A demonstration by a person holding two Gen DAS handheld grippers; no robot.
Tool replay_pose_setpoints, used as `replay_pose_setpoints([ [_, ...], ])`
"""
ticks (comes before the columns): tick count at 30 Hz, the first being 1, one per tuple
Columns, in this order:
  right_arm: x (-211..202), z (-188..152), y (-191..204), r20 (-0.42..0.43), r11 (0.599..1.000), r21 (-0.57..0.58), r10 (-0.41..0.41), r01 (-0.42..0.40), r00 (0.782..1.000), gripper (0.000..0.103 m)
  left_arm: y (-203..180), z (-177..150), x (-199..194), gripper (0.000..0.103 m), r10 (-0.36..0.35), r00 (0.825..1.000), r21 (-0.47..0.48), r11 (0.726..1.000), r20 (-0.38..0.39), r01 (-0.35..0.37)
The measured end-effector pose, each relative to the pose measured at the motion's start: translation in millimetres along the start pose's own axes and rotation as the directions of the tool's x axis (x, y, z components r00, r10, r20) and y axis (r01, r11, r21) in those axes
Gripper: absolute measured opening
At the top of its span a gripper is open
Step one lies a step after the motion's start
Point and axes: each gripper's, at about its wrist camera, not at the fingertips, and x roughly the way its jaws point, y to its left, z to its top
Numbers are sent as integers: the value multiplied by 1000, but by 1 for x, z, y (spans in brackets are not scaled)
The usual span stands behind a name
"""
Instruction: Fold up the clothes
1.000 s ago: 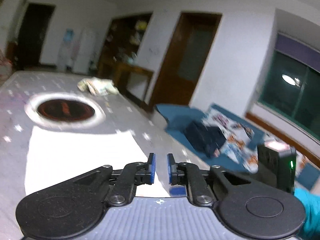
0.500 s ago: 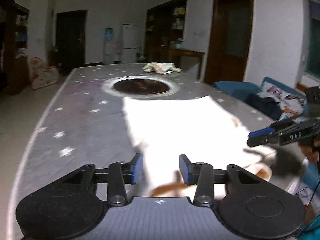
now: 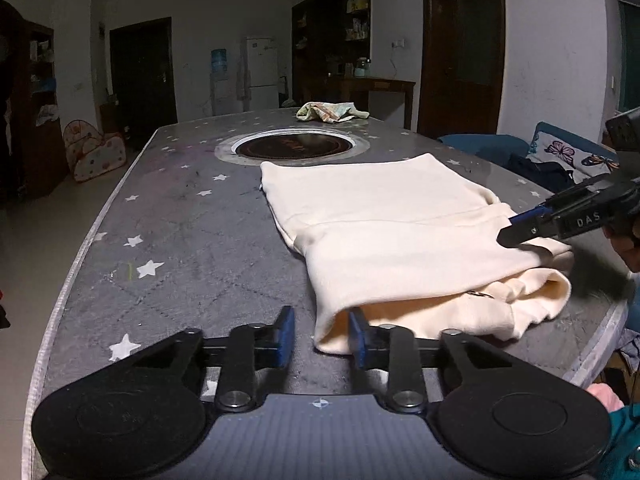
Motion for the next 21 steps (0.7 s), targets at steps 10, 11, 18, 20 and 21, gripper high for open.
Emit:
replay_pose_setpoints([
  [10,-23,18,16,99,989,-122,-74,86,992,7,-21,-2,-11,4,103,993,138,984,50,-109],
  [11,-28,22,17,116,986,-136,-84,100,990,7,-24,-2,-12,4,108,993,155,981,55,-116],
  [18,-17,20,9,72,979,-117,-162,170,984,8,-34,-11,-8,4,106,994,240,965,18,-107],
  [20,-5,13,5,40,980,-110,-163,167,986,9,-30,-9,-10,7,90,996,239,967,5,-88],
  [21,-4,13,5,40,978,-112,-172,176,984,12,-28,-8,-11,8,81,997,239,968,0,-79],
])
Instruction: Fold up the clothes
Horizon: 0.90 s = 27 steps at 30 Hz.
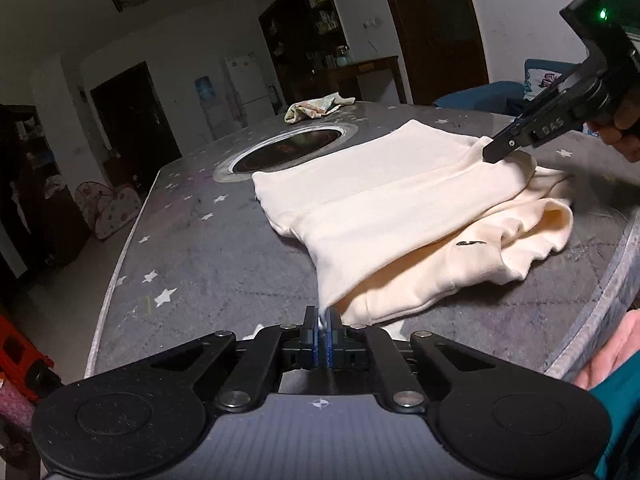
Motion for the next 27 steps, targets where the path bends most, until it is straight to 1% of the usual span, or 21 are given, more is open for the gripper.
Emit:
replay_pose_setpoints([
  [3,-9,5,-2,34,1000,0,11,-11,999,15,13,6,-9,11,-61,998,-37,997,16,61],
  [5,-18,9,0,67,1000,-23,20,-19,998,16,23,15,-13,13,-84,996,-77,993,37,87],
  [7,-22,12,3,80,998,-43,38,-35,996,16,30,28,-8,13,-118,991,-130,984,59,125],
  [10,-17,13,5,81,998,-46,51,-47,995,17,37,49,4,13,-168,981,-202,962,94,184],
  [12,-11,11,5,74,998,-30,58,-56,996,17,35,61,18,13,-188,976,-205,956,111,207],
  [15,-2,9,5,63,998,-19,62,-61,996,17,27,74,48,13,-212,973,-197,954,95,228],
  [18,6,6,4,45,998,-17,57,-57,997,17,23,75,79,13,-207,977,-193,958,45,211],
  [20,13,3,-1,16,999,3,47,-47,999,17,23,71,95,13,-187,982,-194,964,3,184],
  [23,10,2,-4,5,999,-6,54,-54,999,17,28,68,97,15,-195,981,-205,960,7,192],
  [25,3,3,-4,5,998,-20,61,-61,998,17,26,68,91,17,-198,980,-187,963,13,197],
  [27,-6,6,-3,6,997,-34,76,-76,997,19,24,69,85,22,-201,979,-164,966,20,201],
])
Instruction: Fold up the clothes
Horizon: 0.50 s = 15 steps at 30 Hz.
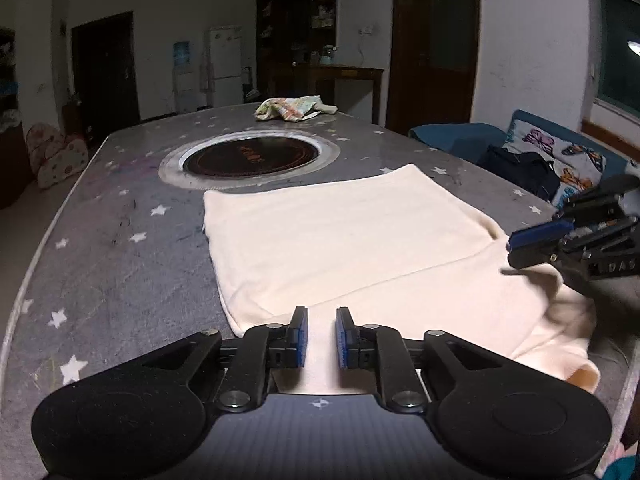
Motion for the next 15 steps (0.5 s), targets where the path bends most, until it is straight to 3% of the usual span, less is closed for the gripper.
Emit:
replay_pose_setpoints([
  [3,-9,0,2,-18,1000,-3,-11,11,1000,25,-7,0,-6,30,-16,1000,27,1000,14,16],
  [5,-12,-4,-2,-38,999,41,-2,3,999,25,-10,-1,-9,44,-37,999,43,998,23,36],
  [6,-12,-7,-5,-51,998,69,6,-2,999,25,-12,-2,-10,45,-43,999,53,998,26,42],
  [10,-7,-15,-3,-89,993,115,20,-10,996,23,-13,-9,-5,44,-56,998,97,994,5,56],
  [12,-6,-15,1,-88,993,117,14,-4,996,10,-10,-12,-4,44,-72,997,94,993,-10,72],
  [15,-17,-10,4,-79,990,140,21,-10,997,7,-3,-14,-6,40,-98,995,98,990,-15,99],
])
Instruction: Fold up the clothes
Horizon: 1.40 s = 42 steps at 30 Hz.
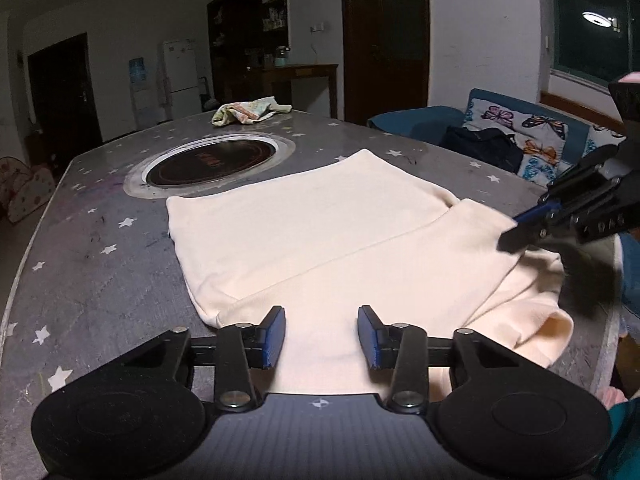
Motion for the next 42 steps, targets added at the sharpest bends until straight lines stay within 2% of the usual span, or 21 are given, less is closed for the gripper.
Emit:
replay_pose_setpoints([
  [5,-9,0,1,-22,999,49,14,-13,1000,8,11,-3,-2,40,-50,999,0,999,-14,50],
  [8,-2,-7,0,-36,999,47,-24,25,999,17,14,0,-3,40,-73,997,4,997,-25,73],
  [13,-16,2,0,44,996,58,-72,70,996,18,17,11,-8,40,-128,992,14,992,-22,128],
  [18,0,14,7,70,997,11,-79,78,994,18,15,24,2,40,-174,985,10,985,-7,174],
  [23,30,11,4,16,995,-17,-97,97,995,18,19,22,20,40,-170,984,13,985,-62,171],
  [27,26,11,-1,22,993,13,-114,114,993,18,20,22,15,39,-172,983,30,984,-66,174],
  [31,11,13,15,58,997,-48,-57,60,997,18,10,27,7,38,-197,979,56,978,-46,199],
  [35,19,1,30,1,996,-93,-10,10,1000,18,-10,24,2,38,-237,971,120,964,-32,239],
  [38,19,-5,30,-21,994,-104,-19,16,1000,18,-17,16,8,38,-220,974,132,965,-57,226],
  [42,13,-8,28,-11,995,-102,-13,12,1000,18,-18,6,7,40,-194,979,98,975,-58,199],
])
